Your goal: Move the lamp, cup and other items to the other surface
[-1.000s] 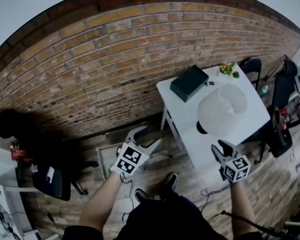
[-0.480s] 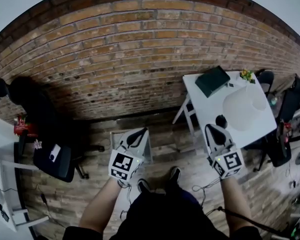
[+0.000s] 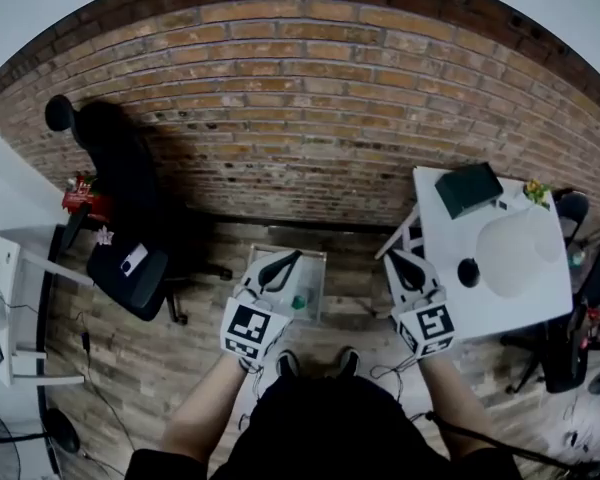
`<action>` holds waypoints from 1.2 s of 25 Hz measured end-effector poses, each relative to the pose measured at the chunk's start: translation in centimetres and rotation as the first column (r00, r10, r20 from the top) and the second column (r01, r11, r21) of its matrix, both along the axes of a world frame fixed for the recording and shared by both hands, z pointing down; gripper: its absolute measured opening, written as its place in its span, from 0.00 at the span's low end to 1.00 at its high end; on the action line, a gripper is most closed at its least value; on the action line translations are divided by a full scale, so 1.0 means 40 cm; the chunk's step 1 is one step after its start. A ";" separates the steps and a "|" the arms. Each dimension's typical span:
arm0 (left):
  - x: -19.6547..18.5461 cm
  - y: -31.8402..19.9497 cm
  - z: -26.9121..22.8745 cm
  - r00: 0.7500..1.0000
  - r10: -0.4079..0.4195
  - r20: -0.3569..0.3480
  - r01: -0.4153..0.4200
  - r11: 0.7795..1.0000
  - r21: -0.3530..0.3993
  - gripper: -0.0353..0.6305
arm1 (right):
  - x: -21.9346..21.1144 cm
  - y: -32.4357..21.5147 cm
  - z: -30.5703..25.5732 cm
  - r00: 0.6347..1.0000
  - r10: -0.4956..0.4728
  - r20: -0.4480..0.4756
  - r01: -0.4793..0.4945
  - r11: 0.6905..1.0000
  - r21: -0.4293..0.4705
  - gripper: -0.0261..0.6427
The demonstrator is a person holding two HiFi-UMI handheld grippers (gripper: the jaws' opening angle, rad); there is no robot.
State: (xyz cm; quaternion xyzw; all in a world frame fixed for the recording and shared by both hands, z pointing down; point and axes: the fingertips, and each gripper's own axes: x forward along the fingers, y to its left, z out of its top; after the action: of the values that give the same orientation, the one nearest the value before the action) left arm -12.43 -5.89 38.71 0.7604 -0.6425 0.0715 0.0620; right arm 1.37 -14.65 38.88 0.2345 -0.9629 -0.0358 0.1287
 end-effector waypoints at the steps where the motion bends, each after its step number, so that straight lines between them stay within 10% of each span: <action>1: -0.002 0.007 -0.005 1.000 -0.025 0.002 0.025 1.000 0.000 0.06 | -0.010 0.003 0.000 1.000 -0.023 0.004 0.023 1.000 0.006 0.05; 20: -0.018 0.204 0.193 0.923 -0.385 0.018 0.382 0.906 -0.184 0.07 | -0.073 0.077 0.222 0.937 -0.344 -0.050 0.338 0.935 -0.107 0.05; 22: -0.038 0.239 0.241 0.913 -0.408 0.023 0.403 0.891 -0.206 0.19 | -0.096 0.102 0.274 0.924 -0.375 -0.073 0.363 0.922 -0.137 0.05; 30: -0.122 0.329 0.425 0.921 -0.390 -0.003 0.369 0.872 -0.321 0.37 | -0.187 0.196 0.472 0.892 -0.418 -0.173 0.376 0.897 -0.231 0.33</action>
State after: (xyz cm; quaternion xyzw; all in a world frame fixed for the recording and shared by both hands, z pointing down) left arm -17.32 7.27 55.71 0.6018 -0.7571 0.1332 0.2167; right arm -6.10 -6.80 57.75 0.0132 -0.9693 0.0058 0.2456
